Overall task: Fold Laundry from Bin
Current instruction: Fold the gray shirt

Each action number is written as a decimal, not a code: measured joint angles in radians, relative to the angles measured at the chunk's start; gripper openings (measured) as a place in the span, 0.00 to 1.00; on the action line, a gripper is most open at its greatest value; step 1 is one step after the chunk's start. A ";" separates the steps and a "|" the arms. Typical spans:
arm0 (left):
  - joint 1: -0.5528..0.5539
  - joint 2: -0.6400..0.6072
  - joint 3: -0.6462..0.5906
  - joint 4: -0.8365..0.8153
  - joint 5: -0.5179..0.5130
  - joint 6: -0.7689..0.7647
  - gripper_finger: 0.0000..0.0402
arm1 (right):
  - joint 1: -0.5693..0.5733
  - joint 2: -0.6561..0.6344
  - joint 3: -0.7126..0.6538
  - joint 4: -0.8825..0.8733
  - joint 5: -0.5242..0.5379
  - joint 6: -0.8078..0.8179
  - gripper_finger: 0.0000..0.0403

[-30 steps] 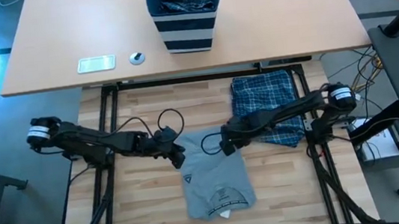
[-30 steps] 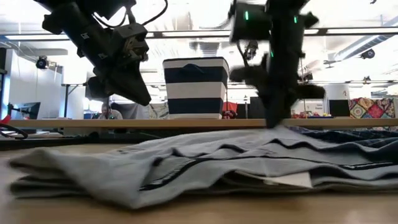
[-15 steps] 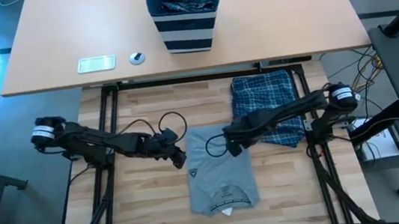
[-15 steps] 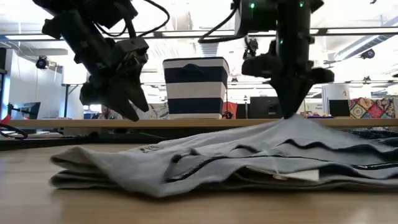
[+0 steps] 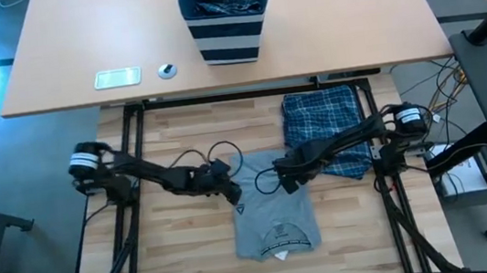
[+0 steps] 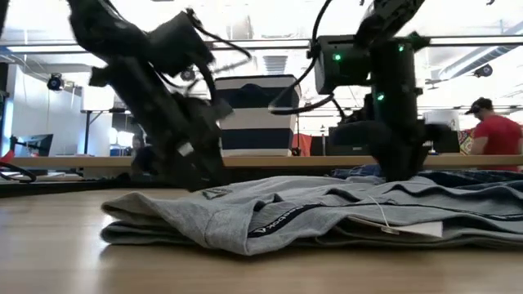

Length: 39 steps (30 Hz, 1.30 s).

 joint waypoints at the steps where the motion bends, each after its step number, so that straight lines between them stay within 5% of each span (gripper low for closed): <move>1: 0.008 0.030 0.015 0.002 -0.002 0.008 0.56 | 0.000 -0.011 0.014 -0.049 -0.002 -0.009 0.17; 6: 0.026 0.120 0.085 -0.023 -0.019 0.034 0.56 | 0.001 -0.106 0.127 -0.227 0.064 -0.062 0.36; 10: -0.008 0.112 0.108 -0.132 -0.024 0.042 0.56 | -0.008 -0.153 0.155 -0.147 0.175 -0.124 0.43; 19: -0.256 -0.069 0.054 -0.661 -0.042 -0.308 0.56 | -0.049 -0.053 0.092 0.294 0.159 -0.212 0.38; 27: -0.347 -0.225 0.005 -0.663 -0.118 -0.445 0.56 | -0.127 0.160 0.179 0.687 -0.020 -0.310 0.29; 32: -0.292 -0.293 0.006 -0.658 -0.153 -0.445 0.56 | -0.201 0.325 0.337 0.536 0.006 -0.363 0.17; 39: -0.216 -0.342 0.000 -0.680 -0.157 -0.435 0.56 | -0.268 0.381 0.507 0.184 0.163 -0.524 0.03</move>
